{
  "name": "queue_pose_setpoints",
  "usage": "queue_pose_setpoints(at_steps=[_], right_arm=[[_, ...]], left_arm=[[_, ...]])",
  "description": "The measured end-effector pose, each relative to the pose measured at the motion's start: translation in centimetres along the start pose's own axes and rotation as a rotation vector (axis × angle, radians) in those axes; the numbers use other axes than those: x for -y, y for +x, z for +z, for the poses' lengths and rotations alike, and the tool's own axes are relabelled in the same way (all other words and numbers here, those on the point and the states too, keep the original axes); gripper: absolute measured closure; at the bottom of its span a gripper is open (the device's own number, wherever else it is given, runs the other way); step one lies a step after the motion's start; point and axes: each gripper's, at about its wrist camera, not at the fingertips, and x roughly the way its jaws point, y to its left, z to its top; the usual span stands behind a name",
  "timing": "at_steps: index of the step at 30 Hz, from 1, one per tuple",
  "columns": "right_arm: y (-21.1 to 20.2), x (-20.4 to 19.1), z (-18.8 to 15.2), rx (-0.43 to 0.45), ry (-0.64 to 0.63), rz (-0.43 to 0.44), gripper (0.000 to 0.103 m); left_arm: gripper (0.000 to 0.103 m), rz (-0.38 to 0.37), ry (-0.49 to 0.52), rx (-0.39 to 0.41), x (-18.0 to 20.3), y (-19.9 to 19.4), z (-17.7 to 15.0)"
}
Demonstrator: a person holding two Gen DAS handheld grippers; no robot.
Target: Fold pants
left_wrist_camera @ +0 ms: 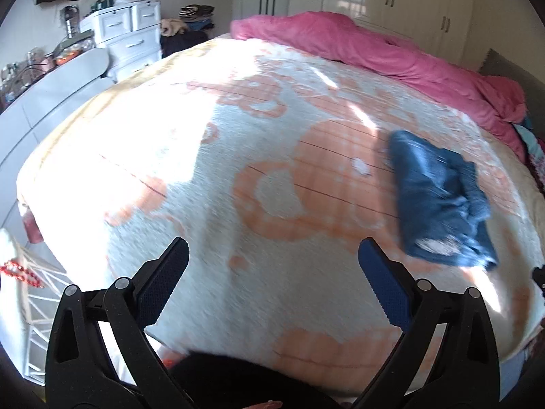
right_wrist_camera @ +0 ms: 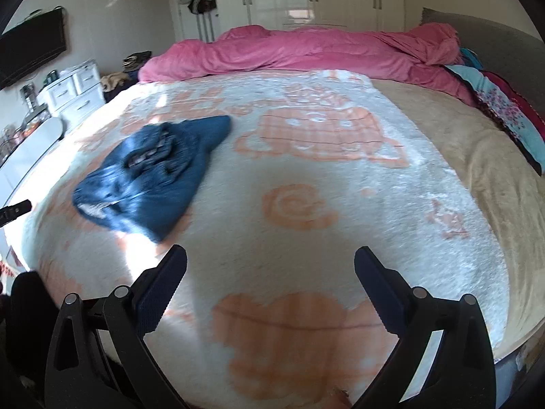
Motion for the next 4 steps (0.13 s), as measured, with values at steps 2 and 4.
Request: queue_pose_setpoints(at_steps=[2, 4], right_arm=[[1.4, 3.8, 1.9, -0.009, 0.052, -0.071, 0.005], [3.0, 7.7, 3.6, -0.009, 0.09, -0.17, 0.005]], left_arm=[[0.009, 0.08, -0.018, -0.026, -2.4, 2.7, 2.7], [0.009, 0.149, -0.042, -0.051, -4.7, 5.9, 5.8]])
